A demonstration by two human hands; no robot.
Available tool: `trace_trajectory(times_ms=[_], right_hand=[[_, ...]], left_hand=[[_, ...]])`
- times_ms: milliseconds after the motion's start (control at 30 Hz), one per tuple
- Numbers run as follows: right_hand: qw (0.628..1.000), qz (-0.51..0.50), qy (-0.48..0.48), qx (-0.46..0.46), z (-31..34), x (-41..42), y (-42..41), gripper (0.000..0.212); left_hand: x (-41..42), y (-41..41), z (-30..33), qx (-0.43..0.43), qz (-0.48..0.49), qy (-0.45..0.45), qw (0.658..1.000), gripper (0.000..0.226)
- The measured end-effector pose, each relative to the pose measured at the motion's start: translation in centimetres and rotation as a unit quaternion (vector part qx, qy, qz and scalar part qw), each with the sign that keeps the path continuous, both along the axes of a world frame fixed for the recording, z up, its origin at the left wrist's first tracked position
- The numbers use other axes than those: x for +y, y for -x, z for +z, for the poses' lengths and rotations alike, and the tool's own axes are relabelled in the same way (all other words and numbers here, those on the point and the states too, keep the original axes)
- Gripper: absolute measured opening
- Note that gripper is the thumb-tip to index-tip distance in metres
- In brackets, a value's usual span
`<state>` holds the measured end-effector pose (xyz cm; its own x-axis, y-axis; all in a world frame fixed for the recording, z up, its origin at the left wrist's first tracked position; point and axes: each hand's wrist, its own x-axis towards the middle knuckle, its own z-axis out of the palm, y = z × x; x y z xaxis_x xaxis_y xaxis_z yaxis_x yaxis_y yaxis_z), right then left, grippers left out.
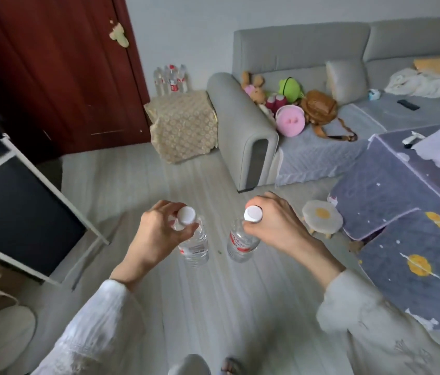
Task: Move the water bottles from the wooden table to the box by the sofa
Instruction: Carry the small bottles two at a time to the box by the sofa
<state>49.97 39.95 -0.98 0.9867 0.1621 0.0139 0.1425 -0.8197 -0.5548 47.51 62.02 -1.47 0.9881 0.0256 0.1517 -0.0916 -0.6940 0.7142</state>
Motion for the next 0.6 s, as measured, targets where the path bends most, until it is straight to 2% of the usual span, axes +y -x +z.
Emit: trace_trajectory(times_ms=[367,600], right_hand=[[0.997,0.081,0.005,0.004,-1.5,2.2,-25.3,0.017],[0.995,0.091,0.007,0.029,-1.9,4.0,-42.4,0.016]], left_hand=[[2.2,-21.1,-2.7,0.010,0.092,0.008,0.996,0.031],[4.0,-38.6,-2.8,0.016,0.084,0.011,0.996,0.032]])
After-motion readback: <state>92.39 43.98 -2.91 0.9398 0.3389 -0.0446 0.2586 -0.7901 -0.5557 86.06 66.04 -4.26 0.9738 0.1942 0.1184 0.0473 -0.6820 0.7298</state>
